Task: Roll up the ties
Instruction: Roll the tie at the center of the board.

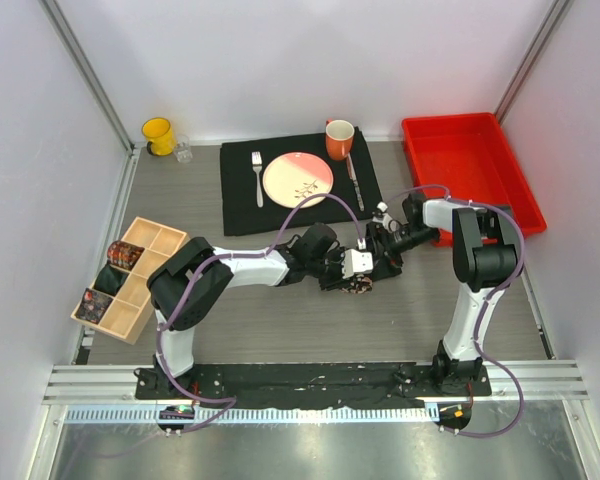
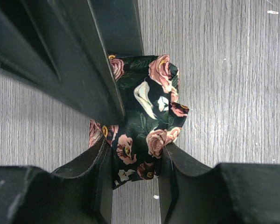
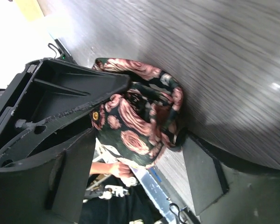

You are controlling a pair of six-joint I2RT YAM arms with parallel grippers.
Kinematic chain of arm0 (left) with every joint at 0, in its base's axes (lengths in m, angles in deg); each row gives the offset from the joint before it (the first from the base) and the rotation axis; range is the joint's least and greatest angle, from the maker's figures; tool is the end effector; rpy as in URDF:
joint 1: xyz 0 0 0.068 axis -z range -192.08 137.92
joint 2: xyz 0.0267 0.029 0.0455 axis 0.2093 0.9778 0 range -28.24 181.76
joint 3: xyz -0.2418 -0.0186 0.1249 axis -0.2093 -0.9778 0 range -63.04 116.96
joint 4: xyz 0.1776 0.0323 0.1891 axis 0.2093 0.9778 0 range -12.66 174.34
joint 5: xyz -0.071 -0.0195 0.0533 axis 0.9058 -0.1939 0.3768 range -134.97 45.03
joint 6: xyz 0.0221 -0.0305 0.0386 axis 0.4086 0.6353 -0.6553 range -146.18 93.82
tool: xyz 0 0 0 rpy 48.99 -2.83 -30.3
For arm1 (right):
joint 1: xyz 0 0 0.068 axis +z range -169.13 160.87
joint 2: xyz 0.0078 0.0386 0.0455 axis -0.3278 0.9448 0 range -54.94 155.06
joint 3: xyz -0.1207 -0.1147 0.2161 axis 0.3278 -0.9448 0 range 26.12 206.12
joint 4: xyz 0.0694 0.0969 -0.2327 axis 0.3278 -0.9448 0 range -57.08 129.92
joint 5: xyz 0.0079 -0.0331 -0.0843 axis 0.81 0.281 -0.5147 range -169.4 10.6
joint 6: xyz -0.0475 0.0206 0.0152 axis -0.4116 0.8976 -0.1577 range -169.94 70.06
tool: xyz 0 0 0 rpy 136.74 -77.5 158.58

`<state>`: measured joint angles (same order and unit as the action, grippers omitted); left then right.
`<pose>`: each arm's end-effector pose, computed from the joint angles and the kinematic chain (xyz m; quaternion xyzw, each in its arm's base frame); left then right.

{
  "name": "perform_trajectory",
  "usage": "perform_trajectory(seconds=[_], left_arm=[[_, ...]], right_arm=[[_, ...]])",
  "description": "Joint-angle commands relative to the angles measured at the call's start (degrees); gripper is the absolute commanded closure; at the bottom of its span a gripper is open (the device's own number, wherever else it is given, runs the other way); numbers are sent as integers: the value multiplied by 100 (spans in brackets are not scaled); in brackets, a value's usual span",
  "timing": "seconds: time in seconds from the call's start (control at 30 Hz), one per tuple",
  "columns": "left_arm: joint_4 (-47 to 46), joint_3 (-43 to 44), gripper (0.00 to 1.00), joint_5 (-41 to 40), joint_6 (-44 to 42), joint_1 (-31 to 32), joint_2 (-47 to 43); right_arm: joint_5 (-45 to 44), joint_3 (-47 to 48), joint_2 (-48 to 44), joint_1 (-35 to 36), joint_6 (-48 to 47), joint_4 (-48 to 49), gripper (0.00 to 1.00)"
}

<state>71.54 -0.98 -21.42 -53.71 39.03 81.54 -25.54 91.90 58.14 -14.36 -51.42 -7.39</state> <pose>0.2387 -0.3187 0.1497 0.6308 0.6390 -0.2640 0.3523 0.3226 0.0559 0.1222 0.0304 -0.8905 -0.4513 0.0489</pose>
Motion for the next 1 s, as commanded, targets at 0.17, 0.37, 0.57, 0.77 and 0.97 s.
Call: perform_trajectory(seconds=[0.17,0.37,0.57,0.77,0.97], left_arm=[[993,-309,99,-439,-147,-22,413],[967,-318,98,-466,-60,-57,395],[827,-300,82,-395,230,-189,360],[89,-704,36,-219,459,-251,-307],[-290,-906,0,-220,696,-260,-896]], right_arm=[[142,75,-146,261,-239,91,39],[-148,40,-128,199,-441,-120,71],[-245,32,-75,155,-591,-253,99],[-175,102,-84,164,-564,-147,99],[-34,32,-207,225,-494,2,99]])
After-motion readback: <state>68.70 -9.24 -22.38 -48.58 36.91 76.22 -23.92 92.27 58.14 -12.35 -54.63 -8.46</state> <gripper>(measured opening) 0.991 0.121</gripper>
